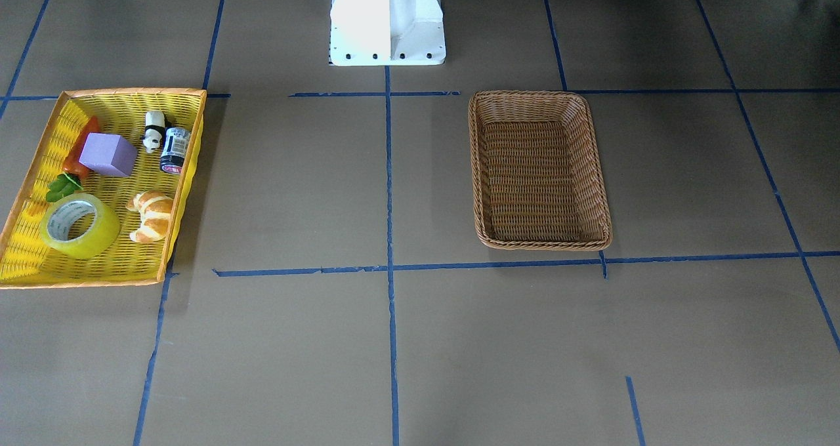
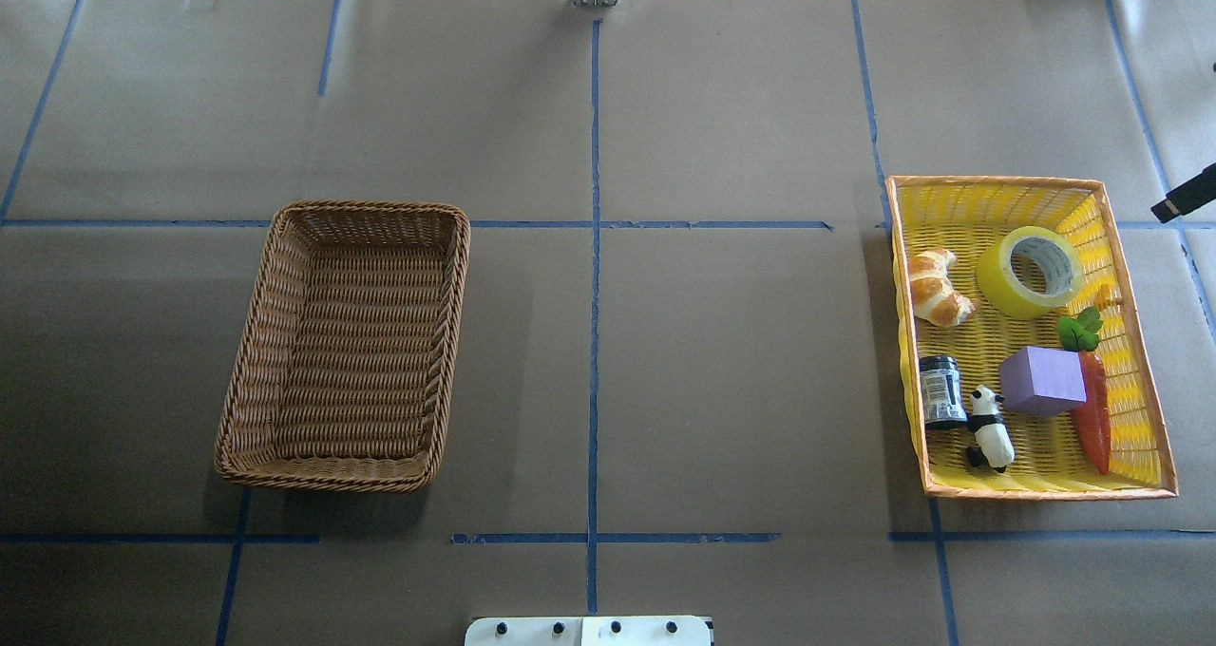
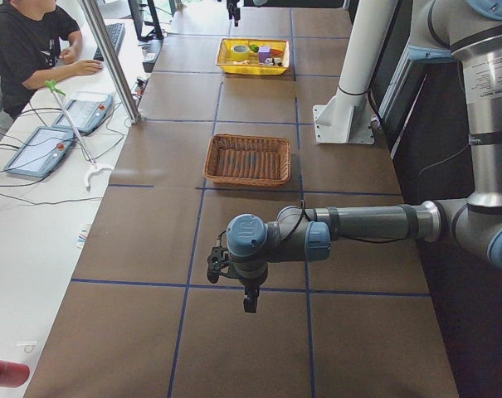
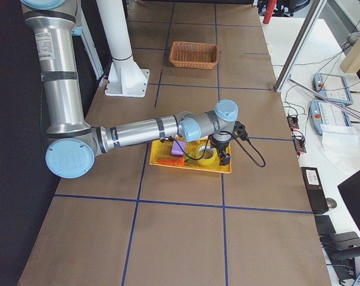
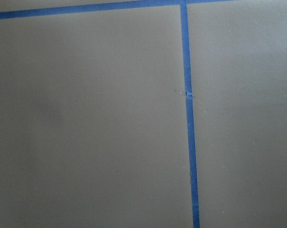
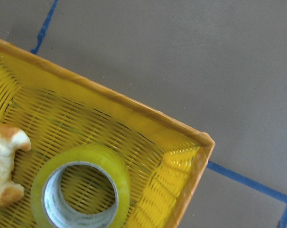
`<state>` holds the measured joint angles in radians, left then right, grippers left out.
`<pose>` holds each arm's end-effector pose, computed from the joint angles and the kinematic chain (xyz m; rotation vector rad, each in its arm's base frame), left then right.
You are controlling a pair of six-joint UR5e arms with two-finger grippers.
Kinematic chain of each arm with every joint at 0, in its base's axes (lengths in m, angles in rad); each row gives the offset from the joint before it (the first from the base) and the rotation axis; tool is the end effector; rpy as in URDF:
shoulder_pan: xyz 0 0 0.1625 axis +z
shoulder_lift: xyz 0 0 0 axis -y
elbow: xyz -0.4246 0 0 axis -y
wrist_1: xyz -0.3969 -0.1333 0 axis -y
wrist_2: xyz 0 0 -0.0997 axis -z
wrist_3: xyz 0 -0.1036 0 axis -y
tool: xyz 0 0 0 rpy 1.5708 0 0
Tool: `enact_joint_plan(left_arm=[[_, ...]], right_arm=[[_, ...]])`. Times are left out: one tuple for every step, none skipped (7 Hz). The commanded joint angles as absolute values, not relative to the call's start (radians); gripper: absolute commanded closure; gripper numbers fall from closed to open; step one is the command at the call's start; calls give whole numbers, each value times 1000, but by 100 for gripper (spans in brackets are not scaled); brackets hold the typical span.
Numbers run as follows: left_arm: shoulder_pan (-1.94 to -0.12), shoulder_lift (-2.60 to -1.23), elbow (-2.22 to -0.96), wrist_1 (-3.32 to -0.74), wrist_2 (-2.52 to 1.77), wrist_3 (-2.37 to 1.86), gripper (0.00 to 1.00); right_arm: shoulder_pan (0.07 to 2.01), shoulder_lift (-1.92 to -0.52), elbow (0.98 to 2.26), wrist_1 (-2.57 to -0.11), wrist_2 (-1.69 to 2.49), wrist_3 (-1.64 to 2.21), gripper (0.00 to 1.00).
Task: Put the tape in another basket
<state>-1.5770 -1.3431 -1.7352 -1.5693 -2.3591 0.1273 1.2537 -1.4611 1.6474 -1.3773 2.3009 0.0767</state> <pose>-0.0623 -0.3946 0.6806 -0.0087 0.7906 0.0892 -0.1129 -0.5499 0.5458 0.2157 -0.7822 -0.3657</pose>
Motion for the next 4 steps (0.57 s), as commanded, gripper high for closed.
enact_joint_plan(left_arm=[[-1577,-1342,-1736,-1569,-2359,127,0],[-1577,-1344,-1735,-1569,-2359,127,0],[-1577,-1342,-1736,-1569,-2359,127,0],[-1577,-1342,-1735,-1569,-2359,127,0]], right_arm=[[1175,-1454,1576,-1206,2283,219,0],[1158,-1456,1568,-1203,2263,221,0],[1140,-1457,1568,-1203,2249,222,0],[1114,-1457,1563,-1203,2229,222,1]])
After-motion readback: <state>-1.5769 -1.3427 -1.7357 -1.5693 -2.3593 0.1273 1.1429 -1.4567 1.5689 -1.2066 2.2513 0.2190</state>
